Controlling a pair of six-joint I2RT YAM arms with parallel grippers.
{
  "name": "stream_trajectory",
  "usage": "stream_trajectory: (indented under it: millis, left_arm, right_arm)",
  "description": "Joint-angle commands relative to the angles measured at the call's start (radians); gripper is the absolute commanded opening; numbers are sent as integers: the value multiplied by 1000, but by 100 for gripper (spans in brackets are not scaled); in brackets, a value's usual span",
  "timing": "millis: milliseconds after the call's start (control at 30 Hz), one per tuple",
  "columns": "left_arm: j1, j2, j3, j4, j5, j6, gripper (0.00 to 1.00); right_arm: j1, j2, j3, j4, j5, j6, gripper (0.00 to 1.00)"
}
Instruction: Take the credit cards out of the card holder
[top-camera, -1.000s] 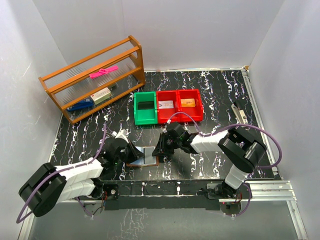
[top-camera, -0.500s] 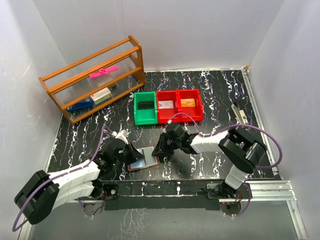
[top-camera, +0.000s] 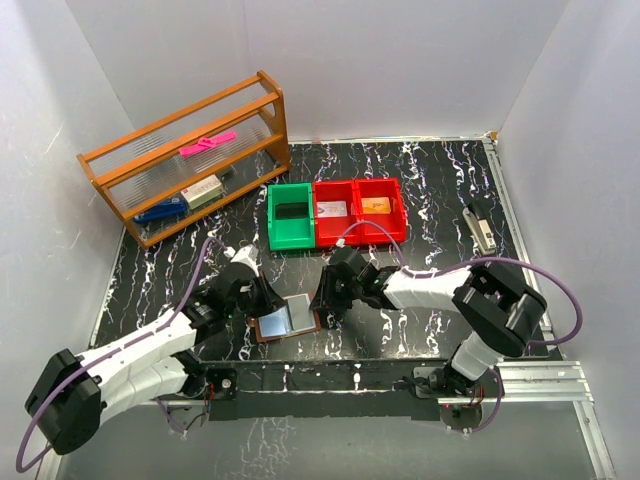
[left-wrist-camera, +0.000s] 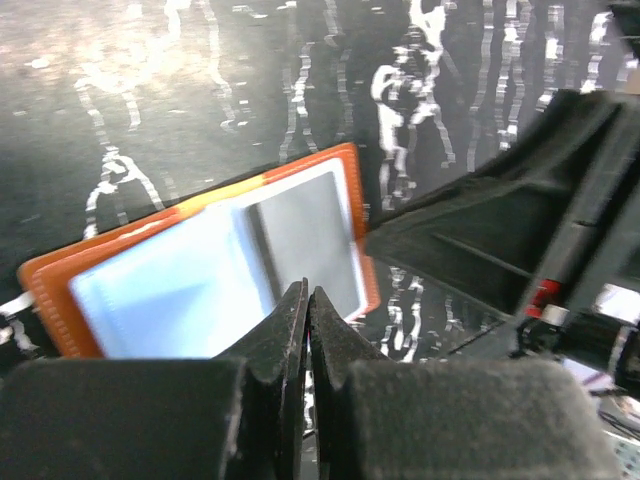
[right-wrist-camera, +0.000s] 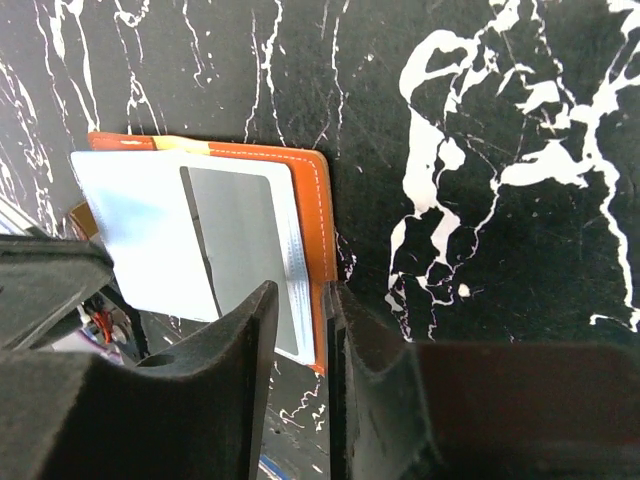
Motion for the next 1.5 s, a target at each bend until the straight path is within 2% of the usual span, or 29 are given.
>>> stream_trajectory:
  millis: [0,33,200,500,767,967,1200,1333,1467]
  left_arm:
    - [-4,18,65,-222,-112,60,0]
    - [-3,23,71,-244,-126,63,0]
    - [0,81,93,-300,-134,60,19]
    - [2,97,79,-357,-191,44,30]
    - [2,98,59,-331,-160,56,30]
    - [2,90,51,-334,-158,58,29]
    - [2,109,4,-231,-77,62,19]
    - [2,121,-23,-176,-39,47,15]
    - [3,107,-24,-182,-50,38,15]
  right_arm:
    - [6,-40,70,-27,-4,-74,25]
    - [10,-35,78,-17,-21,-78,25]
    - [44,18,153,-63,11,-92,26]
    - [72,121,257,-219,126,-97,26]
    - [78,94,244,-255,177,-93,29]
    - [80,120,226,-191,92,-94,28]
    - [111,122,243,-150,70,-99,19]
    - [141,169,325,-259,162,-113,20]
    - [146,196,314,-185,83,-108,21]
